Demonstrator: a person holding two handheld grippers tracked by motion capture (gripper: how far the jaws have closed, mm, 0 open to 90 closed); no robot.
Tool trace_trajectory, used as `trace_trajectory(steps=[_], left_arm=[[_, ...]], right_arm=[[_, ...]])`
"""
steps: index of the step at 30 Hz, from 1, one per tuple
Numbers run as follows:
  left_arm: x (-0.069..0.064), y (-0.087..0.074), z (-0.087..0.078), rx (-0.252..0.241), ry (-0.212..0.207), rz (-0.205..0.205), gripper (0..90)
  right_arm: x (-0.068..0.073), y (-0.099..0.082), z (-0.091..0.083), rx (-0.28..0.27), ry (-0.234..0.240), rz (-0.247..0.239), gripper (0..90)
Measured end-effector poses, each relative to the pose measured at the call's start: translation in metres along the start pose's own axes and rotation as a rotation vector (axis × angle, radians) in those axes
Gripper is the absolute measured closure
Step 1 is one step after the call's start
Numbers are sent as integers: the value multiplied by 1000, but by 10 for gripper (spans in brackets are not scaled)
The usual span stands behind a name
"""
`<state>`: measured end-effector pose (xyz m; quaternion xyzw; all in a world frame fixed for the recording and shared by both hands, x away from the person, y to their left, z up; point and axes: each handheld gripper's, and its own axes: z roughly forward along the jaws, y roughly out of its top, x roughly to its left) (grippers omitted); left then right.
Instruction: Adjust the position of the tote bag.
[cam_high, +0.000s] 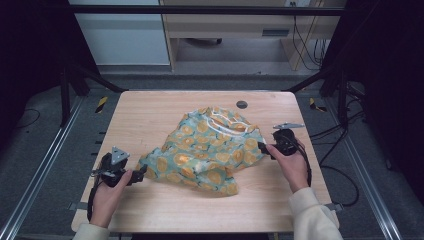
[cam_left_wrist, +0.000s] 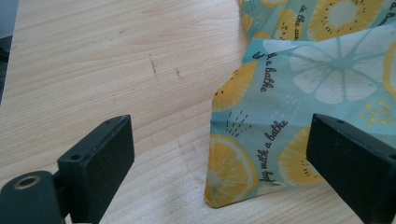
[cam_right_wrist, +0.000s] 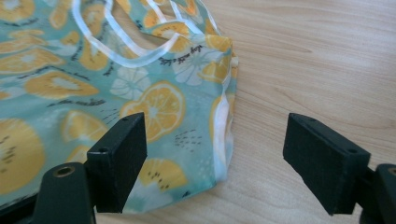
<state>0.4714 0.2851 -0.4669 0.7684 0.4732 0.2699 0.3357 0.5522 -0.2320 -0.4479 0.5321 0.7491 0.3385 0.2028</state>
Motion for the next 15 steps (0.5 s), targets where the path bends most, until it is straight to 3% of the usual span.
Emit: trace_trajectory(steps=[7,15], left_arm=[[-2,1,0,10,8,14,75],[-2,0,1,9,7,12,76]], right_arm=[[0,6,12,49,-13,5,208],[-4,-4,16,83,28,42,194]])
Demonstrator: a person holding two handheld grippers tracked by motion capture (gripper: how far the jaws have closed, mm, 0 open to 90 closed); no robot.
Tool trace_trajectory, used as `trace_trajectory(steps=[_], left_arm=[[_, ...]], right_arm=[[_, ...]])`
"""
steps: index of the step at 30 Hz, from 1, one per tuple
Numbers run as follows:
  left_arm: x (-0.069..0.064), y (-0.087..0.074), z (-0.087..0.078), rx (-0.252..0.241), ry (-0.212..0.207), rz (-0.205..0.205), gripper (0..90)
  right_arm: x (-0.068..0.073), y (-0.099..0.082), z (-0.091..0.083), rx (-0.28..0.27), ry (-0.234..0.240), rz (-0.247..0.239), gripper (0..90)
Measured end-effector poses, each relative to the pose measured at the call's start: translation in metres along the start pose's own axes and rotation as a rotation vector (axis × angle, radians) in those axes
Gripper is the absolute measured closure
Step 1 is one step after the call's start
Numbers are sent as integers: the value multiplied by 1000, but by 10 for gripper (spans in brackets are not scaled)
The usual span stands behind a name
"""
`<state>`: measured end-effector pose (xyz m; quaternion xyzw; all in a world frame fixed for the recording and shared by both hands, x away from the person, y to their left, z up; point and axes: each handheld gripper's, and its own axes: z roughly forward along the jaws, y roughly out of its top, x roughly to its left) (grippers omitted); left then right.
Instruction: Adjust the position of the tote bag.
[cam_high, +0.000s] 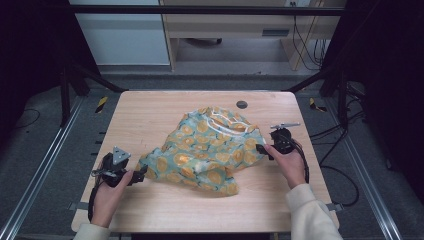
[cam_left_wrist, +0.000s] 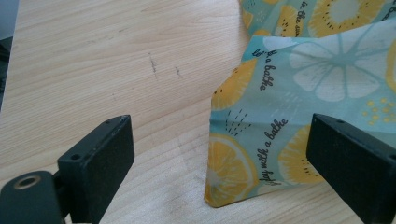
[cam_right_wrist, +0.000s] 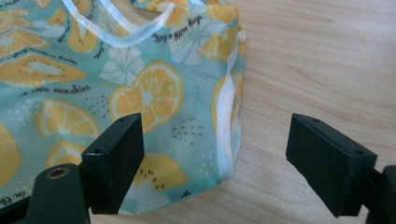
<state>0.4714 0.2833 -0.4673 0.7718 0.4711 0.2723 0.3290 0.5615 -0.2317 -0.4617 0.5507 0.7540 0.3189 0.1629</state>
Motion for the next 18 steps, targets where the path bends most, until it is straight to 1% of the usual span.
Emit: trace_trajectory(steps=[2,3,10,11,12,13,16,17,18], left_arm=[[0,0,-1,0,0,-1,76],[0,0,-1,-1,0,-1,76],[-1,1,0,0,-2,-2,76],[-1,1,0,-3,0,1,76],[-1,1,0,-2,0,4,76],[-1,1,0,-3,0,9,76],[-1,1,0,-1,0,9,76],[-1,1,0,-2,0,7,76],[-1,1,0,-2,0,7,76]], right_arm=[[-1,-3,1,7,6,7,194],[-1,-6,1,11,18,22,195],[-1,-10,3,16,44,34,213],[1,-13,4,19,55,34,212],[1,-13,4,19,55,34,212],[4,-15,5,23,74,39,220],[7,-15,7,29,74,33,226],[8,-15,9,31,77,34,249],[8,-15,9,31,77,34,249]])
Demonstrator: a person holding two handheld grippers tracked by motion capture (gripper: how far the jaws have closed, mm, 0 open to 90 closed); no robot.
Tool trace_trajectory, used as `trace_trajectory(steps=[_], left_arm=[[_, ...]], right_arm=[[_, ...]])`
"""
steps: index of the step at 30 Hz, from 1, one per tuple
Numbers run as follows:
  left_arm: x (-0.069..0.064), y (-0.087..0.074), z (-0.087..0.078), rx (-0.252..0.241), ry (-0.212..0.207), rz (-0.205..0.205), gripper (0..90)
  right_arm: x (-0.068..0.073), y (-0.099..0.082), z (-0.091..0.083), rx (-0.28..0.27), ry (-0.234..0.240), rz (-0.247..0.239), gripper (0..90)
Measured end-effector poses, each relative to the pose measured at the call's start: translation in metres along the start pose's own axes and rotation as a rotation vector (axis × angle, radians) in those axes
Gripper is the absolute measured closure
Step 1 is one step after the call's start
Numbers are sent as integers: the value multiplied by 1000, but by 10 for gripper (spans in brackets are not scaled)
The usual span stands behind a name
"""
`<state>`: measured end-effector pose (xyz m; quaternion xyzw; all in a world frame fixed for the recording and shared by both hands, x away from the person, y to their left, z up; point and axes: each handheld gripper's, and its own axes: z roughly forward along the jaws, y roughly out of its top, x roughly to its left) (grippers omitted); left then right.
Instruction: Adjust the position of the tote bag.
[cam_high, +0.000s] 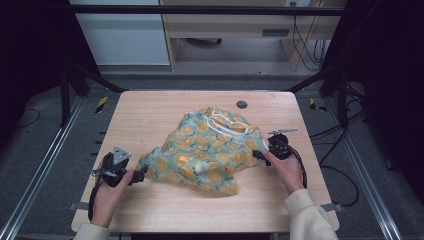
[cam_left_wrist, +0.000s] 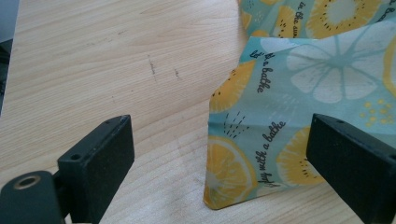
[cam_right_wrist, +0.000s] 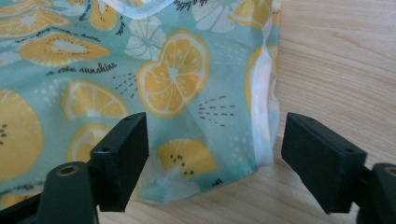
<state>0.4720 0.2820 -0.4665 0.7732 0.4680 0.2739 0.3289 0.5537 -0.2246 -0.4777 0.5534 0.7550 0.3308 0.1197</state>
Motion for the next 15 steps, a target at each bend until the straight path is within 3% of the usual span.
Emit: trace_trajectory(steps=[3,6,7,9,11,15], left_arm=[[0,0,-1,-4,-3,3,76],[-2,1,-3,-10,-11,3,76],[-2,4,-5,-18,-21,-2,80],[-2,5,-6,-21,-32,-10,92],[0,11,-8,-23,-55,-11,107],[4,26,-12,-43,-56,-9,121]], right_arm=[[3,2,3,-3,6,1,320],[7,6,3,-28,13,-25,483],[11,9,2,-42,17,-49,625],[15,12,1,-63,28,-70,736],[19,17,-1,-77,25,-106,804],[28,26,-9,-113,43,-143,854]])
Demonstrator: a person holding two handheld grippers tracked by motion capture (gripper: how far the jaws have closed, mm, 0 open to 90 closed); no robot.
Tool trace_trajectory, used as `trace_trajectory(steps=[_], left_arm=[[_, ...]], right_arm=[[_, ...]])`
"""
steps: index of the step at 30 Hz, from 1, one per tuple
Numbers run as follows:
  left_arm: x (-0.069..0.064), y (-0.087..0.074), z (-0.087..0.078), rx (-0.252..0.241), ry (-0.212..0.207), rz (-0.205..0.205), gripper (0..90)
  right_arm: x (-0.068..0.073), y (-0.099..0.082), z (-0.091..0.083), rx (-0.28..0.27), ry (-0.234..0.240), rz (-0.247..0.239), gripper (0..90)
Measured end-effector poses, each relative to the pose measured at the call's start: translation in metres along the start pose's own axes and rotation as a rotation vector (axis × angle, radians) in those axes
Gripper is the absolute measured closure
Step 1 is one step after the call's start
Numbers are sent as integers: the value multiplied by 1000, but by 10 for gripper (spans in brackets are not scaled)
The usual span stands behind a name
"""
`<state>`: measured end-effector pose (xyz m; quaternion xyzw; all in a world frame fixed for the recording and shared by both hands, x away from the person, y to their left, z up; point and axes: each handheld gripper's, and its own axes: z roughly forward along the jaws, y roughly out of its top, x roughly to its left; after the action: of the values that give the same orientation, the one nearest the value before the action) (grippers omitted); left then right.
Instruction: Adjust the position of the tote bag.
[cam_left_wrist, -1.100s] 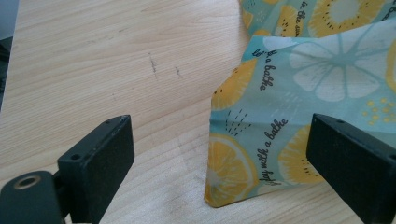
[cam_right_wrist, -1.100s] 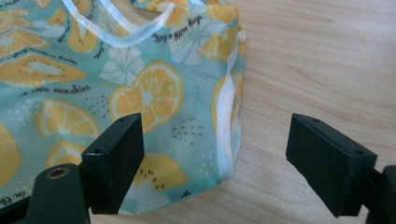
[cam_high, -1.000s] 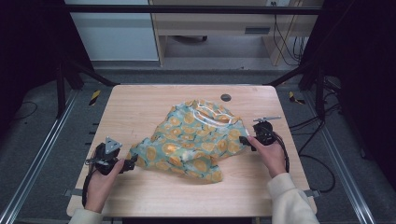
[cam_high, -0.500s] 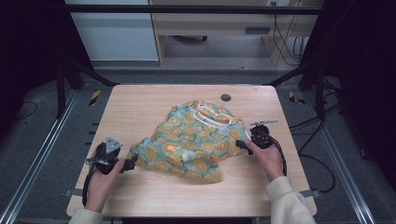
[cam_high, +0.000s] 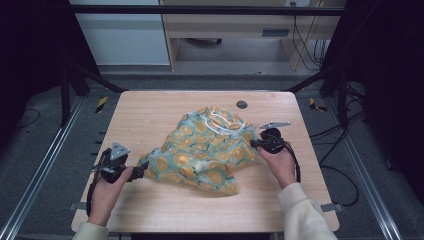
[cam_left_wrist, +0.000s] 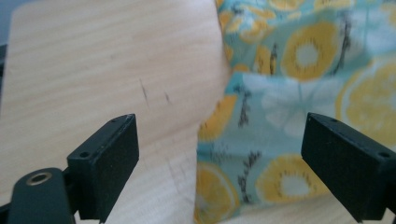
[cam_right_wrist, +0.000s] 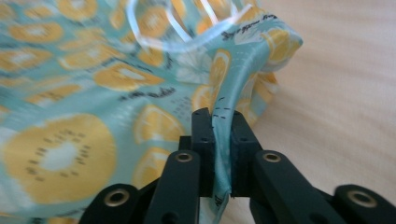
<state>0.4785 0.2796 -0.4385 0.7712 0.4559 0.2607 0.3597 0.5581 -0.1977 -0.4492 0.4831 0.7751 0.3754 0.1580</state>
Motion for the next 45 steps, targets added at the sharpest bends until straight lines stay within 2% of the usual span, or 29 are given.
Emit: trace_trajectory(steps=[1,3,4,5,7,8,9,10,11,14,17,19,20,21,22,23,27,32,35,36,39,40,45], left_arm=[[1,7,0,-11,-4,8,121],[2,23,4,1,-21,36,125],[2,40,13,24,-33,68,125],[2,40,13,24,-33,68,125],[0,56,25,33,-41,88,127],[-1,62,30,38,-42,96,127],[-2,67,36,44,-43,99,127],[-3,71,41,50,-44,98,127],[-3,74,45,49,-45,95,127],[-4,77,53,54,-53,76,127],[-5,76,61,69,-66,66,127],[-5,76,68,98,-75,78,127],[-4,77,72,111,-77,83,127],[-4,78,75,115,-73,80,127],[-2,80,80,125,-70,79,126],[-2,80,80,125,-70,79,126],[1,82,88,120,-82,40,127],[-2,82,94,140,-97,57,126],[-3,84,95,124,-117,33,127],[-5,85,95,121,-127,35,128],[-8,87,94,120,-131,40,128],[-9,89,93,116,-135,44,128],[-16,95,91,107,-165,45,121]], right_arm=[[4,4,-3,-12,5,-20,863],[11,12,-7,-38,21,-53,873],[19,19,-11,-58,41,-75,877],[23,22,-13,-69,49,-85,878],[27,25,-14,-81,61,-92,880],[35,31,-19,-107,77,-112,882],[35,31,-19,-107,77,-112,882],[44,36,-25,-135,95,-136,884],[44,36,-25,-135,95,-136,884],[60,46,-37,-179,127,-187,887],[67,50,-43,-195,155,-190,887],[74,54,-47,-211,188,-197,888],[82,56,-52,-226,214,-201,888],[82,56,-52,-226,214,-201,888],[90,57,-57,-237,227,-221,889],[90,57,-57,-237,227,-221,889],[100,59,-67,-251,244,-278,889],[104,67,-83,-288,284,-284,889],[107,71,-90,-305,310,-287,889],[110,74,-96,-322,331,-292,890],[113,77,-101,-332,341,-300,890],[117,79,-108,-342,357,-307,890],[124,83,-123,-361,375,-330,890]])
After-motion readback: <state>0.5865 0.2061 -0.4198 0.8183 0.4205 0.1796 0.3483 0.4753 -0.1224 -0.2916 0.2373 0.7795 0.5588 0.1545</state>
